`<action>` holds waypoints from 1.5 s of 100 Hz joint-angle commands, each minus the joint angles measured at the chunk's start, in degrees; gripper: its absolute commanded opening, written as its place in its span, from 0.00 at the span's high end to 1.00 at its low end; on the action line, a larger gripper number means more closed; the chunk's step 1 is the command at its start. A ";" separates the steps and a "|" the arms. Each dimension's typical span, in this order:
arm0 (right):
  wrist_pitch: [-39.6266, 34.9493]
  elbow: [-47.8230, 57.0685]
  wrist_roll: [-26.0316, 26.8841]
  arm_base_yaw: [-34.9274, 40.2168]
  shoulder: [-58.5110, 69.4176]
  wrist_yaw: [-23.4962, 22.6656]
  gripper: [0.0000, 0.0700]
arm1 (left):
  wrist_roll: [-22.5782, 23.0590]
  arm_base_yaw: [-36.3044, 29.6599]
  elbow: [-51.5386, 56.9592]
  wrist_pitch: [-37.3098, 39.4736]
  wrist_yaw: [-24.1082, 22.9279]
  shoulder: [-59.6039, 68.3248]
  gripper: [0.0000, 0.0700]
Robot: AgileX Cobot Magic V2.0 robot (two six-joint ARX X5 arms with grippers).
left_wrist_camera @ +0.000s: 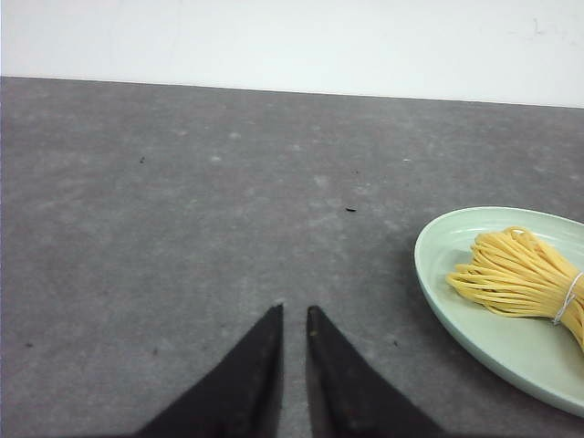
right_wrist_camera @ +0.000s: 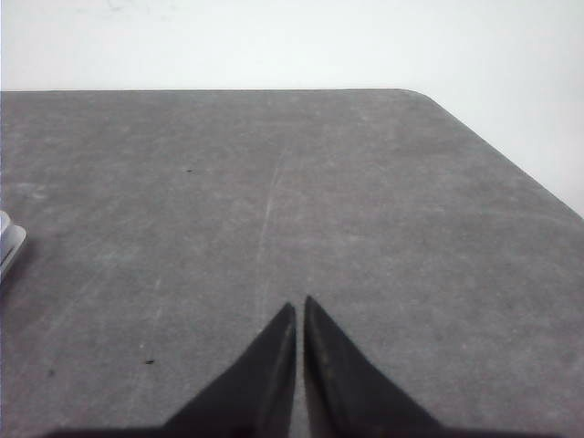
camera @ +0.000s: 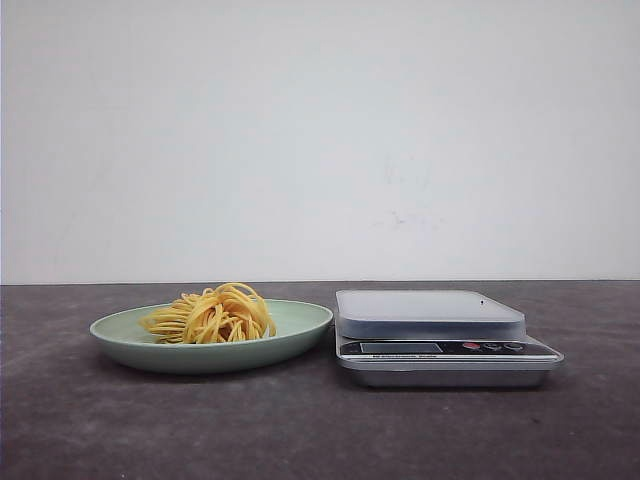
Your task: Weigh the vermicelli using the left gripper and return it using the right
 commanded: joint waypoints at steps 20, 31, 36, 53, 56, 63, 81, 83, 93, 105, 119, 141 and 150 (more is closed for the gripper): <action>0.63 -0.15 -0.35 -0.02 -0.15 0.00 0.99 | -0.33 0.04 -1.03 -0.20 0.04 -0.07 0.98; 1.49 -0.15 -0.24 -0.02 -0.15 -0.07 0.99 | -0.33 0.04 -1.03 -0.22 0.04 -0.07 0.98; 2.84 -0.15 0.13 -0.02 -0.15 -0.17 0.99 | -0.31 0.04 -1.03 -0.15 0.00 -0.07 0.98; 5.84 -0.11 6.36 -0.02 -0.15 -5.86 0.99 | -0.33 0.04 -1.03 2.19 0.00 -0.07 0.98; 6.71 -0.11 7.10 -0.02 -0.17 -6.88 0.99 | -0.33 0.04 -1.03 2.64 0.00 -0.07 0.98; 9.27 -0.11 9.29 -0.02 -0.15 -10.10 0.99 | -0.42 0.04 -1.03 3.67 0.00 -0.07 0.98; 9.09 2.69 16.98 -0.02 -0.13 -12.72 0.99 | -4.57 0.04 -0.68 9.88 -1.70 0.04 0.98; 8.22 3.48 17.57 -0.02 -0.13 -13.03 0.99 | -4.55 0.04 -0.35 10.38 -1.73 0.13 0.98; 4.07 8.24 19.26 0.00 0.44 -13.35 0.99 | -6.27 -0.02 3.30 9.79 -1.68 1.51 0.98; -2.01 16.04 20.11 0.00 3.19 -13.49 0.99 | -10.05 -0.07 10.51 7.69 -1.68 5.99 0.98; -5.99 25.49 19.96 -0.02 8.76 -16.50 0.99 | -11.93 -0.07 23.04 3.76 -1.64 15.02 0.98; -13.35 39.41 15.74 0.00 18.05 -19.23 0.99 | -13.22 -0.07 47.45 -12.57 2.45 33.44 0.98; -18.38 44.70 13.31 0.00 22.51 -21.44 0.97 | -13.40 -0.07 55.52 -19.19 7.67 40.52 0.98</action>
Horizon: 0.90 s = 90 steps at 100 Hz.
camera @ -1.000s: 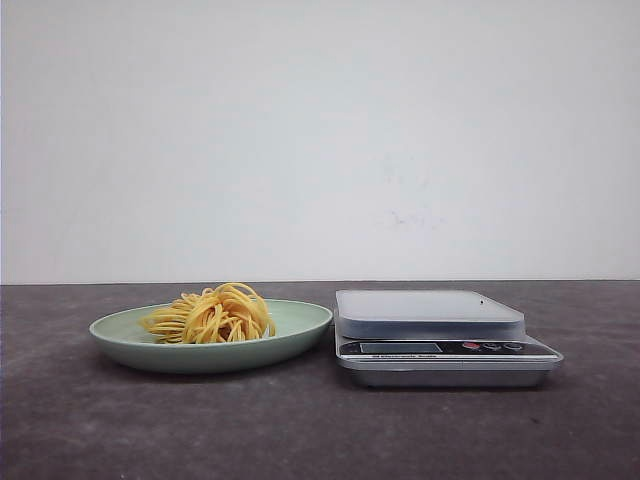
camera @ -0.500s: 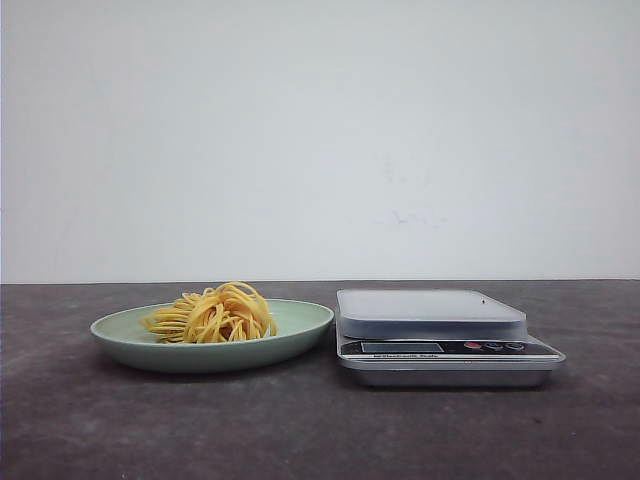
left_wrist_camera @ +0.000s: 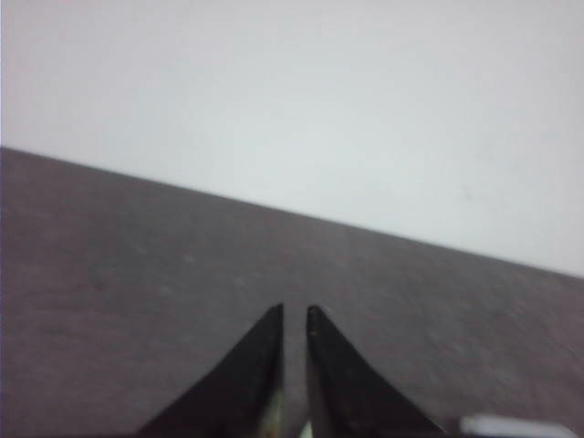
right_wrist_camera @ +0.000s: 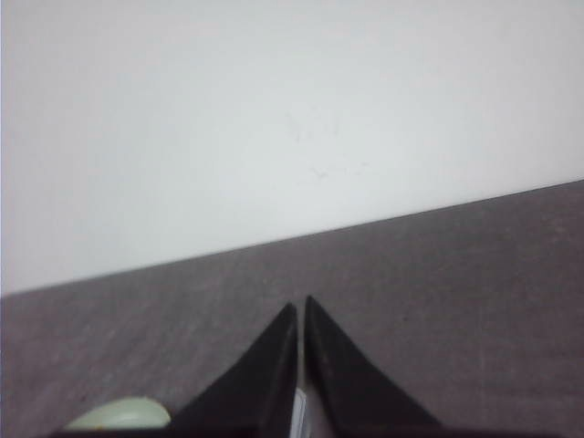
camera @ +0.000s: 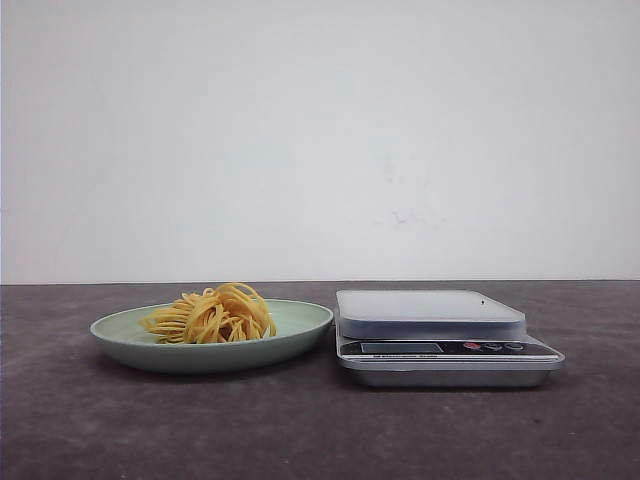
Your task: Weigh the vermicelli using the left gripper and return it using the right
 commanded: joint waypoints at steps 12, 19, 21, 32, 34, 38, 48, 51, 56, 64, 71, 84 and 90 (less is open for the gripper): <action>-7.61 8.50 -4.66 0.20 7.82 -3.82 0.38 | -0.61 -0.07 12.70 -10.54 10.64 11.63 0.66; -9.09 10.27 -4.70 0.66 9.57 -4.31 0.27 | -1.09 -0.15 14.91 -12.59 14.21 14.82 0.44; -9.38 10.64 -4.90 0.79 9.97 -4.50 0.27 | -1.36 -0.24 15.26 -13.11 15.15 15.54 0.42; -9.79 11.52 -5.18 1.53 10.84 -5.33 0.27 | -1.88 -1.31 15.76 -15.12 18.01 18.88 0.42; -9.77 11.54 -5.29 1.64 10.86 -5.35 0.27 | -1.88 -1.62 15.76 -15.50 18.05 19.43 0.42; -9.77 11.56 -5.27 1.84 10.91 -5.42 0.27 | -1.88 -2.34 15.76 -16.17 18.05 20.48 0.42; -10.08 11.67 -5.03 2.43 11.26 -5.53 0.23 | -2.14 -5.07 15.76 -16.26 18.05 23.45 0.44; -10.36 11.80 -5.07 2.64 11.43 -5.51 0.19 | -2.80 -6.05 15.76 -15.93 18.03 24.46 0.45; -10.99 12.13 -5.16 2.99 12.07 -5.49 0.18 | -3.76 -7.74 15.76 -15.39 17.97 26.38 0.45; -11.89 12.66 -5.64 3.61 13.18 -5.53 0.18 | -4.81 -10.32 15.76 -14.69 17.18 29.90 0.45; -12.48 12.74 -5.88 4.20 14.05 -5.75 0.17 | -5.57 -12.57 15.76 -14.21 16.24 33.46 0.45; -13.90 12.74 -7.30 5.11 15.12 -5.68 0.15 | -7.37 -16.04 15.76 -12.55 14.29 40.22 0.45; -14.08 12.74 -8.11 5.38 15.54 -5.68 0.15 | -8.70 -17.09 15.76 -11.43 13.86 43.28 0.45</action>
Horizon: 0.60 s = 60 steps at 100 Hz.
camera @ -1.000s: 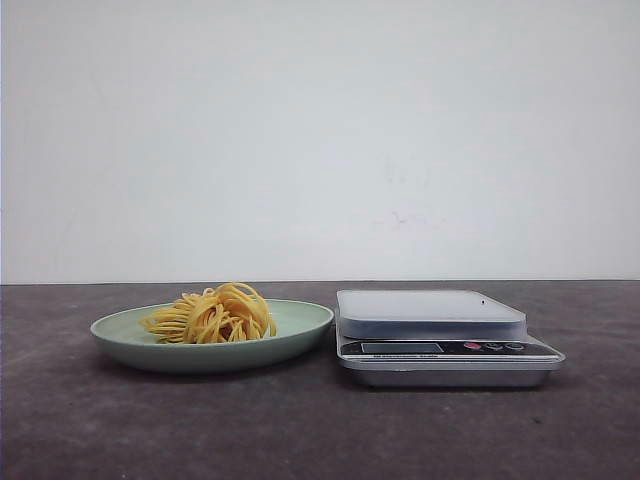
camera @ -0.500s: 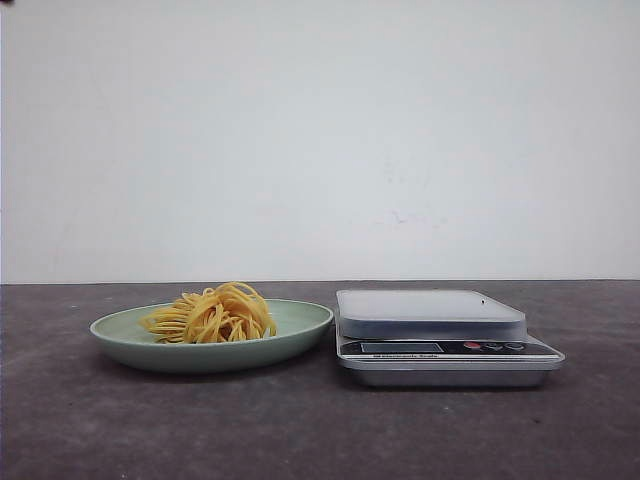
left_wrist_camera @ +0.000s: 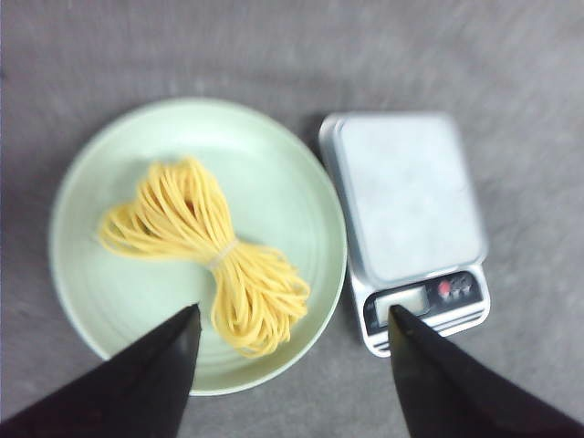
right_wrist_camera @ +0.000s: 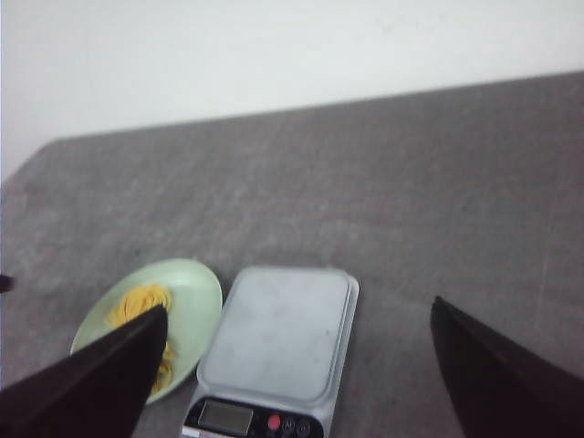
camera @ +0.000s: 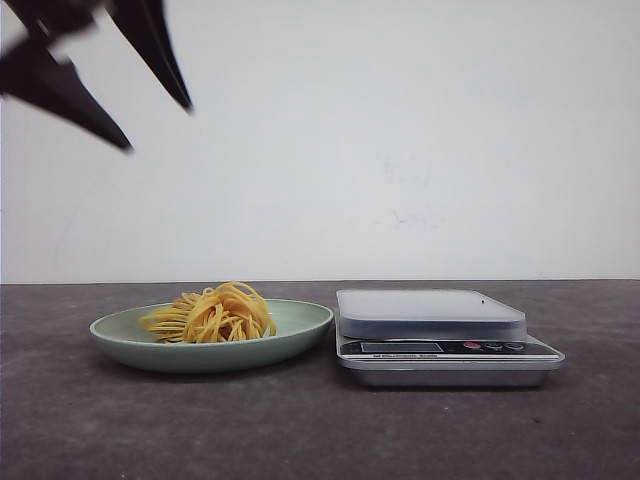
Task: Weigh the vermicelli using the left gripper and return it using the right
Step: 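Lower the left gripper onto the vermicelli bundle and close on it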
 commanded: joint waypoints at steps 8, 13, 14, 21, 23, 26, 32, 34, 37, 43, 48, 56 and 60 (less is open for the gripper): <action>0.39 1.05 -2.19 0.68 0.39 -0.13 0.15 | -3.52 -2.01 1.25 2.91 -0.96 6.91 0.45; 0.42 1.05 -2.23 0.85 0.39 -0.13 0.13 | -4.50 -2.38 1.25 3.87 -0.98 9.27 0.45; 0.42 1.05 -2.25 0.92 0.39 -0.11 0.13 | -4.63 -2.43 1.25 4.02 -0.96 9.70 0.45; 0.42 1.05 -2.67 1.31 0.39 -0.07 0.13 | -5.66 -2.84 1.25 4.92 -0.98 12.68 0.45; 0.42 1.05 -2.84 1.40 0.39 -0.07 0.13 | -5.88 -2.95 1.25 5.09 -0.96 13.44 0.45; 0.39 1.05 -2.93 1.60 0.39 -0.02 0.13 | -5.95 -3.08 1.25 5.33 -0.98 14.47 0.45; 0.35 1.05 -2.97 2.01 0.39 0.11 0.13 | -6.16 -3.28 1.25 5.88 -1.51 16.39 0.45; 0.28 1.05 -2.97 2.14 0.39 0.11 0.13 | -6.32 -3.39 1.25 6.03 -1.79 16.90 0.45; 0.13 1.05 -2.97 2.34 0.39 0.11 0.13 | -6.58 -3.54 1.25 6.38 -2.23 17.62 0.45; -0.39 1.05 -3.23 2.69 0.39 0.15 0.13 | -7.23 -3.74 1.25 7.21 -2.56 18.82 0.45; -0.85 1.05 -3.37 2.93 0.39 0.28 0.13 | -7.58 -3.78 1.25 7.89 -2.71 19.43 0.45; -1.36 1.05 -3.58 3.32 0.39 0.28 0.13 | -7.82 -3.78 1.25 8.68 -3.32 20.33 0.45; -1.51 1.05 -3.67 3.50 0.37 0.28 0.13 | -8.17 -3.78 1.25 8.66 -3.80 20.81 0.45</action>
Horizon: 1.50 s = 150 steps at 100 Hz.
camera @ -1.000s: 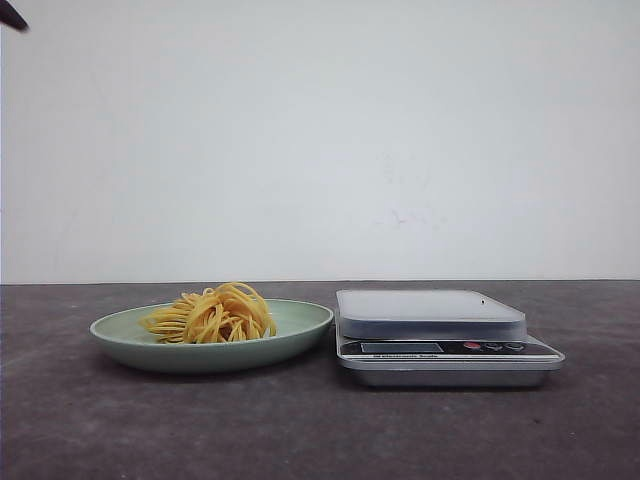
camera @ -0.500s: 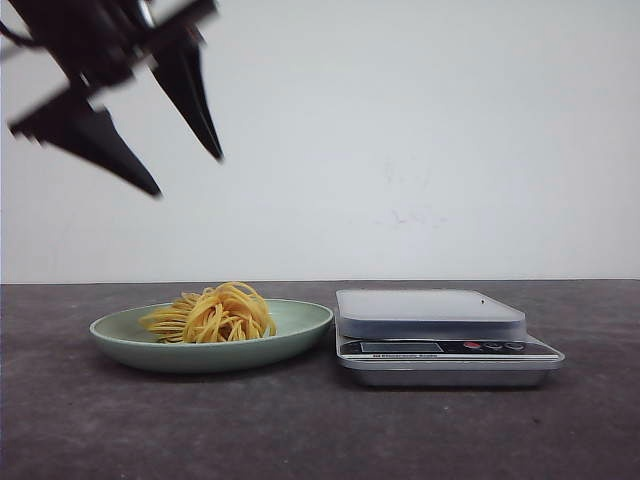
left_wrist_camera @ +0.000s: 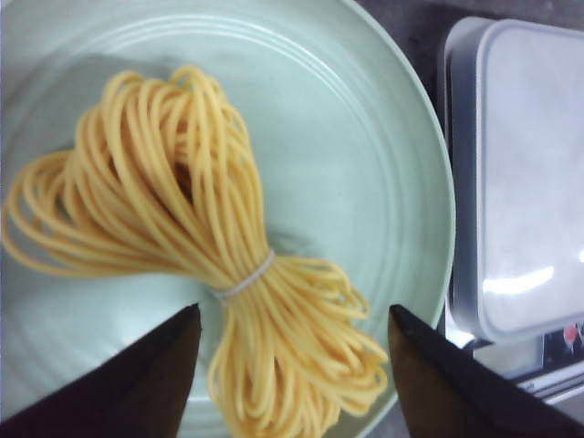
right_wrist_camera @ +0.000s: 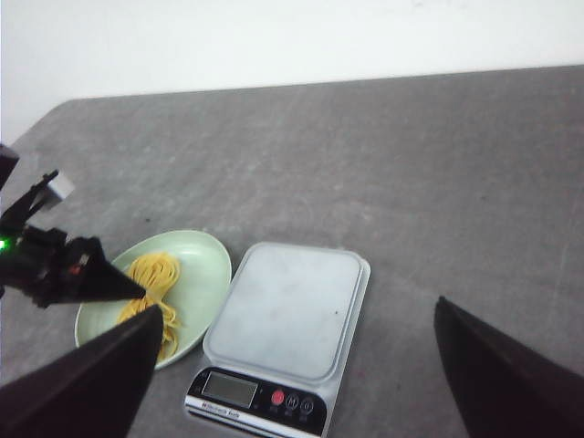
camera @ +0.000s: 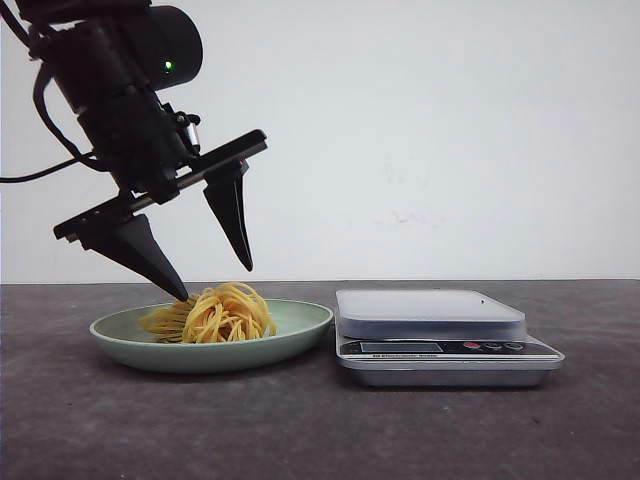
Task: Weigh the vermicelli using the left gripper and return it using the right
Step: 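Lower the left gripper onto the vermicelli bundle and close on it, then lift the vermicelli with the left gripper and carry it over the scale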
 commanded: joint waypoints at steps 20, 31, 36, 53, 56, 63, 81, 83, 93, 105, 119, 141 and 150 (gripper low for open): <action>-0.02 1.05 -1.01 0.81 0.22 0.02 0.13 | -1.22 -0.35 1.20 0.31 -1.38 3.41 0.45; -0.02 1.05 -0.98 0.81 0.22 0.00 0.13 | -1.46 -0.44 1.20 0.87 -2.03 3.41 0.45; -0.02 1.05 -0.98 0.81 0.22 -0.02 0.13 | -1.46 -0.44 1.20 0.79 -2.43 3.43 0.45; -0.13 1.05 -0.98 0.81 0.22 -0.11 0.14 | -1.46 -0.44 1.20 0.63 -3.39 3.52 0.45; -0.22 1.05 -0.98 0.81 0.22 -0.11 0.13 | -1.46 -0.44 1.20 0.68 -3.50 3.52 0.45; -0.46 1.05 -0.98 0.81 0.22 -0.11 0.13 | -1.46 -0.44 1.20 0.57 -3.50 3.52 0.45; -0.48 1.05 -0.96 0.81 0.22 -0.13 0.14 | -1.46 -1.14 1.20 0.07 -3.48 4.66 0.45; -0.48 1.05 -0.96 0.81 0.22 -0.11 0.14 | -1.46 -1.20 1.20 0.07 -3.43 4.92 0.45; -0.57 1.05 -0.96 0.81 0.22 -0.11 0.14 | -1.49 -1.75 1.20 0.17 -3.43 5.99 0.45; -0.83 1.05 -0.96 0.81 0.22 -0.11 0.14 | -1.46 -2.27 1.20 0.77 -3.54 6.54 0.51; -1.22 1.05 -0.96 0.81 0.20 0.00 0.14 | -1.16 -2.29 1.20 1.73 -3.41 6.62 0.97; -1.29 1.05 -0.96 0.81 0.20 0.00 0.14 | -0.44 -2.29 1.31 1.70 -2.12 6.60 1.00; -1.27 1.05 -0.96 0.81 0.20 0.00 0.14 | 0.35 -2.29 2.29 1.18 -1.01 6.23 0.99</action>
